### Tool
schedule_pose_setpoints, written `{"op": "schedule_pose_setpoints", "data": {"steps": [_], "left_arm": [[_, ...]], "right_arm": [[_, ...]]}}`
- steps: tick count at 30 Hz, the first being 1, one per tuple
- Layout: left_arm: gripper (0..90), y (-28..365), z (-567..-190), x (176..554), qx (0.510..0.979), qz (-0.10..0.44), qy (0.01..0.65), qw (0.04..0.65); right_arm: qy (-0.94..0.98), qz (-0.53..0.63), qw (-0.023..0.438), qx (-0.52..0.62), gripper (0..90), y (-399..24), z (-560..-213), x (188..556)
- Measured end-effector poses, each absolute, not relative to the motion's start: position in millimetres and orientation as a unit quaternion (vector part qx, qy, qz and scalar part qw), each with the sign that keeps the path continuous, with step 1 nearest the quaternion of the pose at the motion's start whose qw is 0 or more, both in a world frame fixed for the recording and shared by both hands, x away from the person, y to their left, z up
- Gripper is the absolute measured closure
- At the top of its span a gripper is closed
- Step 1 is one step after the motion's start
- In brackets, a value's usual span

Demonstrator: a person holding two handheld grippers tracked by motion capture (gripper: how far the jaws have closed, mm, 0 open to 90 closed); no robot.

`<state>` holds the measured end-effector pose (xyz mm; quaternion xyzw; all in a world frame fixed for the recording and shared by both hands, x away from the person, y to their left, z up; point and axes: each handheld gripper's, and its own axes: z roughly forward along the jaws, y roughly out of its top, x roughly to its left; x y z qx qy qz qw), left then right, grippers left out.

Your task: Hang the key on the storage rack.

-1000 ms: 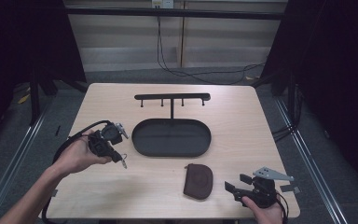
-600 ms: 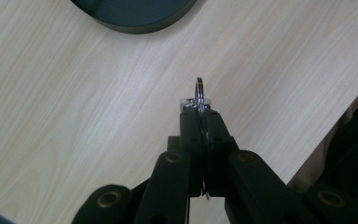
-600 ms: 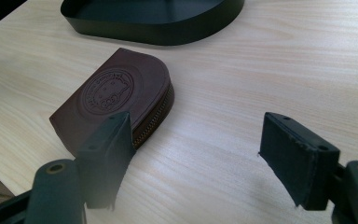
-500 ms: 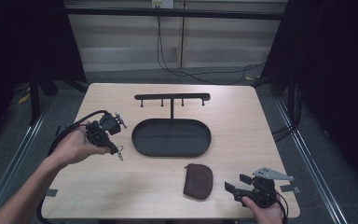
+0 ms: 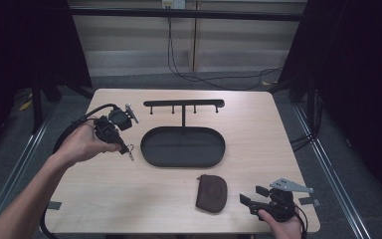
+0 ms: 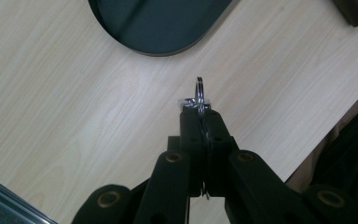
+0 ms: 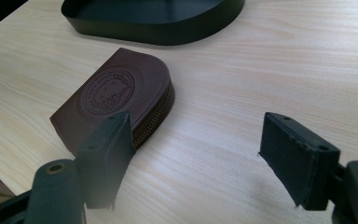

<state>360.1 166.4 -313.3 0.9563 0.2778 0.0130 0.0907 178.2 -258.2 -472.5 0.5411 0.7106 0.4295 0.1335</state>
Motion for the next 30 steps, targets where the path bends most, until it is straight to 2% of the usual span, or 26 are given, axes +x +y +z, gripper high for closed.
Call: {"op": "schedule_pose_setpoints", "data": {"steps": [8, 30], "left_arm": [[89.2, 164.9, -301.3, 368.2, 0.96, 0.009, 0.267, 0.09], [89.2, 152.6, -265.7, 396.8, 0.95, 0.018, 0.299, 0.089]], "right_arm": [[0.711, 0.429, 0.133, 0.541, 24.9, -258.2, -472.5, 178.2], [0.71, 0.431, 0.135, 0.54, 24.8, -258.5, -472.1, 177.4]]}}
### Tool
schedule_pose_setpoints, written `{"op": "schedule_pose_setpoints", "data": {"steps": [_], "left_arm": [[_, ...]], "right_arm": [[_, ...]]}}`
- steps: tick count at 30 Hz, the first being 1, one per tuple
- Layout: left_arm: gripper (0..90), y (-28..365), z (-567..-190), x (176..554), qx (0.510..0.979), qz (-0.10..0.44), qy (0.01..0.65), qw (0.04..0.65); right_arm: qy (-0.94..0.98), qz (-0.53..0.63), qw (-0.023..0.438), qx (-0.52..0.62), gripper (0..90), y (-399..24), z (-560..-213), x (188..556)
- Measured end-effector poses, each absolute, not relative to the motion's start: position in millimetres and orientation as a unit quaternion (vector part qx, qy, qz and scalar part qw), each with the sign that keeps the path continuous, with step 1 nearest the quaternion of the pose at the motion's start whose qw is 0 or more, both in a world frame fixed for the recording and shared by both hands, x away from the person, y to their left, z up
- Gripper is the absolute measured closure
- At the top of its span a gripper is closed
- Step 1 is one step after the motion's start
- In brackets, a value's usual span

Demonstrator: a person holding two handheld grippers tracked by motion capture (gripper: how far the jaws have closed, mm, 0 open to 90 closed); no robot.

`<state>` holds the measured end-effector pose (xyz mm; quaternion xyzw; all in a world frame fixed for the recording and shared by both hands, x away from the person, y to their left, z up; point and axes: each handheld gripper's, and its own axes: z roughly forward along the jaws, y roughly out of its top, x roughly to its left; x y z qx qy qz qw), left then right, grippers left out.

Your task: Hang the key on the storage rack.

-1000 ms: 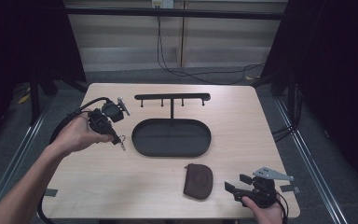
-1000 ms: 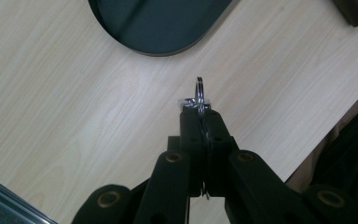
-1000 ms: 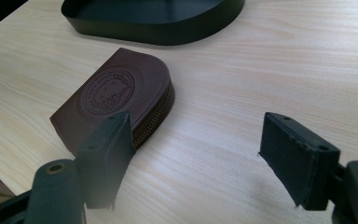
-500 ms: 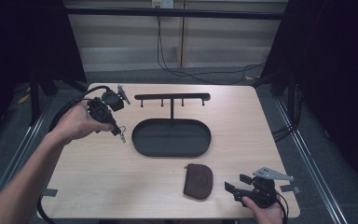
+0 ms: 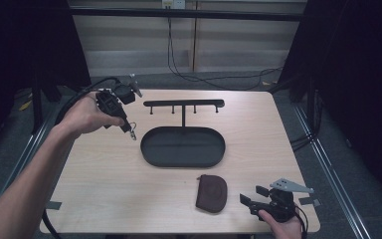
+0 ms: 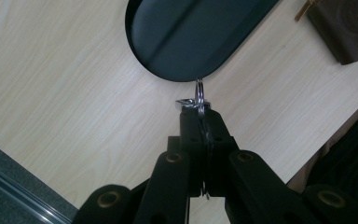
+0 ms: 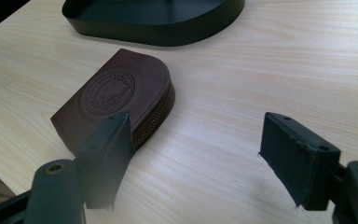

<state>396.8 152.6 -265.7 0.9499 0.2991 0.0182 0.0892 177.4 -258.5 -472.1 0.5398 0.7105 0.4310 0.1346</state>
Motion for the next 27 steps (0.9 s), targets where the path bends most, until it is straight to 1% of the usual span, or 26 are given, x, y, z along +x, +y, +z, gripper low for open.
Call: {"op": "schedule_pose_setpoints", "data": {"steps": [9, 18, 27], "left_arm": [[89.2, 139.2, -258.8, 404.0, 0.948, 0.029, 0.306, 0.078], [89.2, 125.3, -248.1, 415.4, 0.944, 0.031, 0.317, 0.082], [89.2, 106.0, -247.7, 432.1, 0.942, 0.025, 0.329, 0.06]], "right_arm": [[0.711, 0.431, 0.134, 0.54, 24.4, -258.3, -472.2, 177.3], [0.71, 0.431, 0.134, 0.54, 24.3, -258.6, -472.1, 177.0], [0.711, 0.434, 0.134, 0.537, 24.4, -258.6, -471.8, 176.2]]}}
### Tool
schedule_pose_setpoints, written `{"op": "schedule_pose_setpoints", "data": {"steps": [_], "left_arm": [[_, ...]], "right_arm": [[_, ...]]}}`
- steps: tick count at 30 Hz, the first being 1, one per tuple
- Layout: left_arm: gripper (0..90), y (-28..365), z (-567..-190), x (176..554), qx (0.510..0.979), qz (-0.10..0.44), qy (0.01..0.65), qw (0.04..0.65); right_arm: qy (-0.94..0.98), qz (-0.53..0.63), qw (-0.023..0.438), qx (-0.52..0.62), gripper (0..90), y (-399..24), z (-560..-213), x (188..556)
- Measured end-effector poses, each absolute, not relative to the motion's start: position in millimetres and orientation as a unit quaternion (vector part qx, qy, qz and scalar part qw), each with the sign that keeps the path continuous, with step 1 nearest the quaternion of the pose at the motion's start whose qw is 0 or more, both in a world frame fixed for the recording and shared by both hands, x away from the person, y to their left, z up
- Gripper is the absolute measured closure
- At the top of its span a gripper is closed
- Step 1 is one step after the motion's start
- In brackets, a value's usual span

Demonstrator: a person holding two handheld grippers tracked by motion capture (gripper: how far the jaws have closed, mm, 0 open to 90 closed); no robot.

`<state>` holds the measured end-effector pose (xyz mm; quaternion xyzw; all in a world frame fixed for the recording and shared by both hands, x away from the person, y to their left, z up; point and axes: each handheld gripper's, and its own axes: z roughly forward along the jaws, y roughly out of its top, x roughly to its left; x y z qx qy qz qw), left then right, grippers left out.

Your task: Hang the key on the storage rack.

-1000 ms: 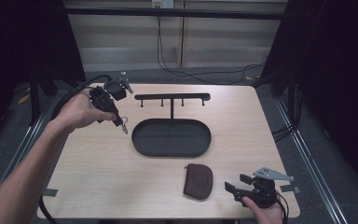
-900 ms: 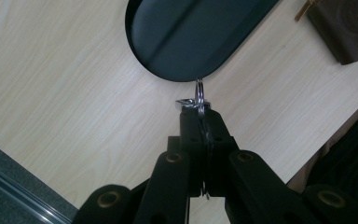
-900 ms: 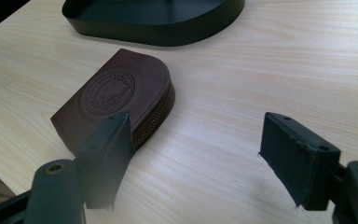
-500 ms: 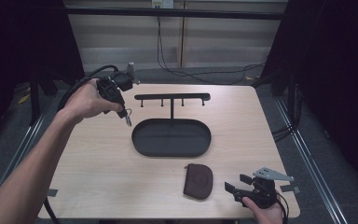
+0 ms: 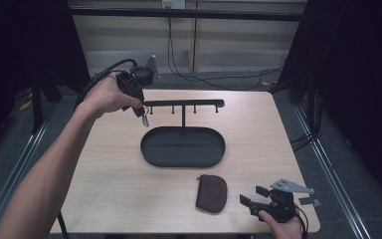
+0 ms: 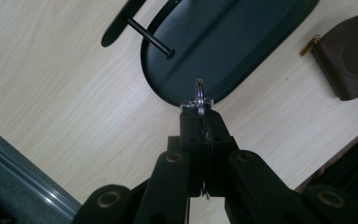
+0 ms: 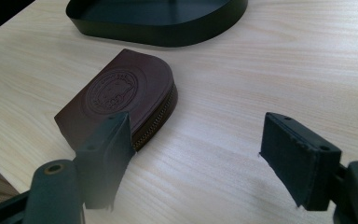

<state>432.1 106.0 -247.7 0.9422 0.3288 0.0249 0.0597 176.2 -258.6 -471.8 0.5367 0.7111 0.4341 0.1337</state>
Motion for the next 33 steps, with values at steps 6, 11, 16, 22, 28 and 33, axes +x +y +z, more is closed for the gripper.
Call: {"op": "schedule_pose_setpoints", "data": {"steps": [6, 11, 16, 22, 28, 33], "left_arm": [[89.2, 102.8, -248.3, 445.1, 0.936, 0.024, 0.347, 0.051], [89.2, 97.7, -251.1, 452.3, 0.932, 0.027, 0.358, 0.049], [89.2, 91.2, -253.9, 457.4, 0.932, 0.026, 0.359, 0.044], [89.2, 87.4, -255.7, 463.8, 0.927, 0.028, 0.372, 0.044], [89.2, 89.6, -257.5, 470.6, 0.921, 0.026, 0.384, 0.053], [89.1, 89.4, -259.0, 472.9, 0.916, 0.035, 0.396, 0.055]], "right_arm": [[0.712, 0.437, 0.132, 0.534, 24.4, -258.5, -471.8, 176.0], [0.712, 0.438, 0.13, 0.533, 24.3, -258.1, -471.7, 175.9], [0.713, 0.438, 0.129, 0.531, 24.3, -258.0, -471.6, 175.7], [0.714, 0.439, 0.129, 0.53, 24.3, -258.0, -471.4, 175.4], [0.715, 0.44, 0.129, 0.528, 24.3, -258.1, -471.4, 175.3], [0.715, 0.439, 0.128, 0.529, 24.3, -258.0, -471.5, 175.4]]}}
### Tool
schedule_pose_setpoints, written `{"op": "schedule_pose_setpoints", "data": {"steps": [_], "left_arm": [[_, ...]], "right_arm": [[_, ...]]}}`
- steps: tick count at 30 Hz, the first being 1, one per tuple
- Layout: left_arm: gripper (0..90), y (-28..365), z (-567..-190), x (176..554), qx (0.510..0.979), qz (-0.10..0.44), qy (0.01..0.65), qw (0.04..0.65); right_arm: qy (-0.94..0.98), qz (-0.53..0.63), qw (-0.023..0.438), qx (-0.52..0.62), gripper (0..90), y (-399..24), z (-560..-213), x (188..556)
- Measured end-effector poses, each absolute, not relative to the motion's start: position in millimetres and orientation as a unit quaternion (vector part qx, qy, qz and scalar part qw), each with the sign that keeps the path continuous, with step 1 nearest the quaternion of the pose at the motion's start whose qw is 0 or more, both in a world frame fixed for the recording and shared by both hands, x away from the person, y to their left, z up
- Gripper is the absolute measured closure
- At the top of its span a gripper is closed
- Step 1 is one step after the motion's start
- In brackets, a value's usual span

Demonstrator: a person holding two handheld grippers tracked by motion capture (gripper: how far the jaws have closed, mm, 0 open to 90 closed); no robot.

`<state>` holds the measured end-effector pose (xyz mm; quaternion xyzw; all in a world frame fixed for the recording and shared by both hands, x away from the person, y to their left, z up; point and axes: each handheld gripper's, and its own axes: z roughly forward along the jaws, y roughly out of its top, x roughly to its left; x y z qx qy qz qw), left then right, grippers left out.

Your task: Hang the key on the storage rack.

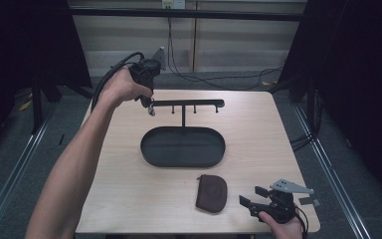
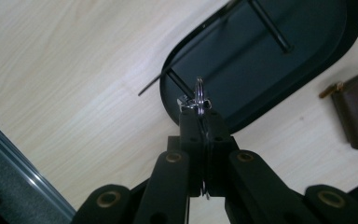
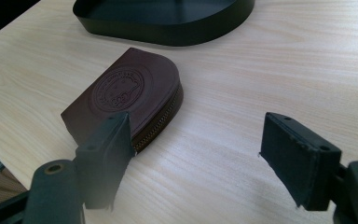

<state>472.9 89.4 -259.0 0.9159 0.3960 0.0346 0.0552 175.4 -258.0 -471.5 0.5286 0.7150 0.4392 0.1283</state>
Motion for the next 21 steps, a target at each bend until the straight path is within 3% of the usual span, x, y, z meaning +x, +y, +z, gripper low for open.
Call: {"op": "schedule_pose_setpoints", "data": {"steps": [8, 11, 21], "left_arm": [[87.5, 87.6, -265.0, 473.4, 0.912, 0.038, 0.406, 0.044], [80.1, 91.3, -264.0, 473.8, 0.911, 0.036, 0.41, 0.038], [69.2, 108.4, -258.0, 465.7, 0.911, 0.03, 0.41, 0.042]], "right_arm": [[0.715, 0.439, 0.128, 0.528, 24.3, -257.9, -471.5, 175.4], [0.716, 0.437, 0.129, 0.529, 24.3, -257.6, -471.6, 175.5], [0.717, 0.436, 0.128, 0.529, 24.3, -257.5, -471.8, 175.8]]}}
